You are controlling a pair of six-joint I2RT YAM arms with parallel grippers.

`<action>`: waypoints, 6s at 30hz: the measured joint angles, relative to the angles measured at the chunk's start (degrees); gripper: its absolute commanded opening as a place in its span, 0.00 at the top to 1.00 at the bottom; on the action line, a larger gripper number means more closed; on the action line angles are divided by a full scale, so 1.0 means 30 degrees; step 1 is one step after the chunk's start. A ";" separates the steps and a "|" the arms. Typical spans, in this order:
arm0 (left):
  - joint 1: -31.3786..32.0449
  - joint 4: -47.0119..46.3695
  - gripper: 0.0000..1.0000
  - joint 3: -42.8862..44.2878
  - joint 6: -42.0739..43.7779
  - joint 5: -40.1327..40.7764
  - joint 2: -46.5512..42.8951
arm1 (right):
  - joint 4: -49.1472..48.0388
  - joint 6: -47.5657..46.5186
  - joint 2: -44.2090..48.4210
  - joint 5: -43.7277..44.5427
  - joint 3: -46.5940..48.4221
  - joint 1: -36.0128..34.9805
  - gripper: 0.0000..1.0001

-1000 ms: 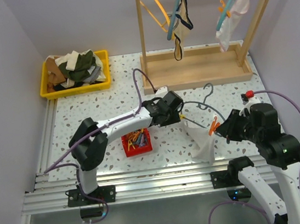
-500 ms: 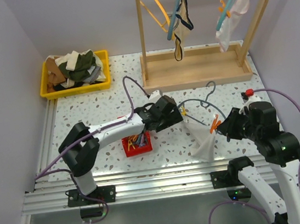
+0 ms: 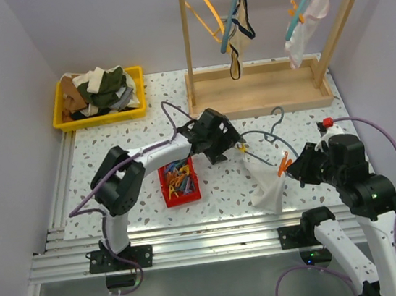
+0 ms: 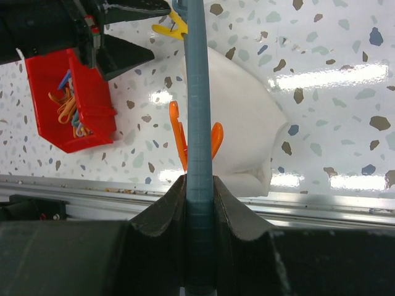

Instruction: Remove the underwear clipped to the hanger

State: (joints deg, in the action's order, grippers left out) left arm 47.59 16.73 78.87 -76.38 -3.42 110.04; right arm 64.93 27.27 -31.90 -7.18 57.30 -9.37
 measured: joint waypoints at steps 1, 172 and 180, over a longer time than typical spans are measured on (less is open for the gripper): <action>-0.0087 0.0066 0.00 0.0423 -0.0146 -0.0321 0.0510 | 0.0007 -0.0029 0.0007 0.0007 0.0000 0.0000 1.00; 0.4583 -0.4816 0.87 0.2404 1.4331 -0.2805 -0.1195 | -0.1173 0.1056 -0.2761 -0.0277 0.0306 -0.0838 1.00; 0.4772 -0.4779 0.97 0.1005 1.4134 -0.0597 -0.2470 | -0.1865 0.8021 -0.1596 -0.0262 -0.1239 -0.0874 1.00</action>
State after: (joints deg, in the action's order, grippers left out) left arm 61.91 2.39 81.89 -33.98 -5.21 102.63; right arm 59.33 51.33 -36.69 -7.97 53.58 -11.99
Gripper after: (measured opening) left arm 0.252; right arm 0.207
